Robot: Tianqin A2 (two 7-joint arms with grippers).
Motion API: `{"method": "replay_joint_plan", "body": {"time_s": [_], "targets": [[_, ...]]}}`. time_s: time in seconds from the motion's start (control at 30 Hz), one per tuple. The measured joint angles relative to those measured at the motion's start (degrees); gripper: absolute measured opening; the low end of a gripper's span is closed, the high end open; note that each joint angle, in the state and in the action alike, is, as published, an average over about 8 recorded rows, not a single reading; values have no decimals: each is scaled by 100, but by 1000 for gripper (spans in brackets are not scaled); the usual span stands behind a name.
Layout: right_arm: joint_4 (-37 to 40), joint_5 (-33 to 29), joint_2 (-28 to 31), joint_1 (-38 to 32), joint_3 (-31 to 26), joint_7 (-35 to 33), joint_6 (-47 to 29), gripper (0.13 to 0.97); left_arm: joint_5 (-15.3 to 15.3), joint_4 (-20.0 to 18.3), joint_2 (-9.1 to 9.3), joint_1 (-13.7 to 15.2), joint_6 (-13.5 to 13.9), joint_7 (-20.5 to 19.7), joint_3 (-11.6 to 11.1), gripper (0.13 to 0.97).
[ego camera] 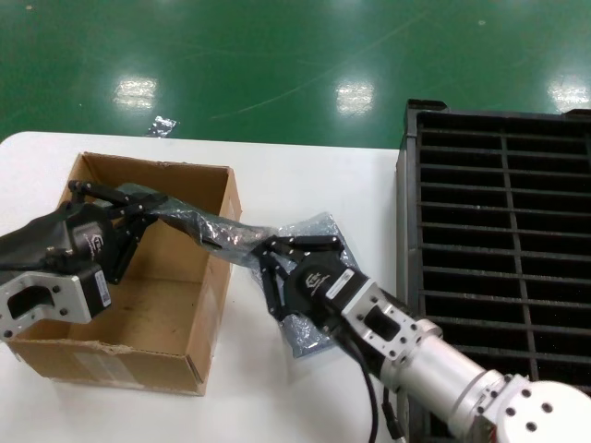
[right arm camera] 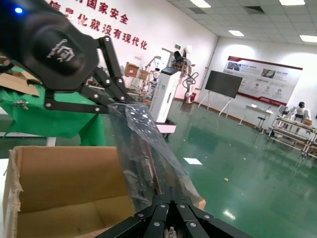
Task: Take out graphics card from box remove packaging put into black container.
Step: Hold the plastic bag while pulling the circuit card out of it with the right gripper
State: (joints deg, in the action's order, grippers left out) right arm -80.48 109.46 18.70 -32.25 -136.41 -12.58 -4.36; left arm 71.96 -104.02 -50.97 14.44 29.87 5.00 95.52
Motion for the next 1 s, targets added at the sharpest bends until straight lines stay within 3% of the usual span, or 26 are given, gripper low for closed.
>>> {"method": "replay_joint_plan", "body": {"time_s": [0.5, 1.0], "targets": [[129, -741, -66, 62, 665, 566, -723, 132, 0, 0, 0, 0, 0, 0, 0, 139], [487, -1393, -761, 213, 987, 563, -955, 132, 0, 0, 0, 0, 0, 0, 0, 139]]}}
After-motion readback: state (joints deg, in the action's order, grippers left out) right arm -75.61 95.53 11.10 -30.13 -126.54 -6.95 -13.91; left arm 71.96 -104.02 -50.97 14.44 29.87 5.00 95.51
